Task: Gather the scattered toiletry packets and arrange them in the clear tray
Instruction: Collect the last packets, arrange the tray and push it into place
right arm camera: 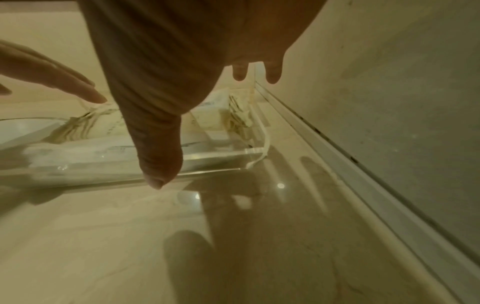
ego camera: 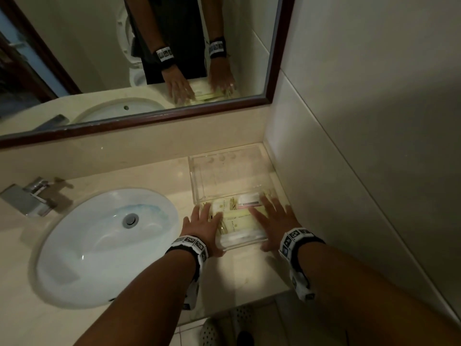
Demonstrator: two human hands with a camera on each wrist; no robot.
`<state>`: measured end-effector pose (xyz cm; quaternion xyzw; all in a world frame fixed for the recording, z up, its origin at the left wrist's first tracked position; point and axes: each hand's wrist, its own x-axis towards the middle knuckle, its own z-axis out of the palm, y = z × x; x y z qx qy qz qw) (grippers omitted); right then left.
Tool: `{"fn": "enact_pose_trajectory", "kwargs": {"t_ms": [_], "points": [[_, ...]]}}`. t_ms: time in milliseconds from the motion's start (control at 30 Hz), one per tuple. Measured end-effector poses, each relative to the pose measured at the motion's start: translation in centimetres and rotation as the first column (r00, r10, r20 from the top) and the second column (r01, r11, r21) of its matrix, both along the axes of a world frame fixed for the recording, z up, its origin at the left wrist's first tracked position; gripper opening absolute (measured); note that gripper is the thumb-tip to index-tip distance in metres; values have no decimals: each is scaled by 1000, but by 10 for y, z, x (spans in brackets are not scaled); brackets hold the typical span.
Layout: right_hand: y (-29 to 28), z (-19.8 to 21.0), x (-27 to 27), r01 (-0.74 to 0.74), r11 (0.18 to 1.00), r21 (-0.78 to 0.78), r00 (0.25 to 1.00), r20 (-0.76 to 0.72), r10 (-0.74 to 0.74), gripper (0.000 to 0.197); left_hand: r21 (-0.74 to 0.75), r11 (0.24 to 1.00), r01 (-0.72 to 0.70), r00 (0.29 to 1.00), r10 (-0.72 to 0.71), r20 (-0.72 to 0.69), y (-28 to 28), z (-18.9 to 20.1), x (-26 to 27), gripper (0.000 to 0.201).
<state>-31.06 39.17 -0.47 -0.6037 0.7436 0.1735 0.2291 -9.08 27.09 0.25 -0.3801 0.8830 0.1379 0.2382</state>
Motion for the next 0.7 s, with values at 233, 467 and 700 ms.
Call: {"fn": "enact_pose_trajectory", "kwargs": {"t_ms": [233, 467, 700], "points": [[-17, 4, -2, 24, 999, 24, 1000, 15, -25, 119, -61, 998, 10, 1000, -11, -23, -7, 2, -3, 117], [-33, -8, 5, 35, 999, -33, 999, 31, -34, 109, -72, 996, 49, 996, -54, -70, -8, -8, -2, 114], [-50, -13, 2, 50, 999, -16, 999, 11, -50, 96, -19, 994, 106, 991, -107, -78, -8, -17, -14, 113]]}}
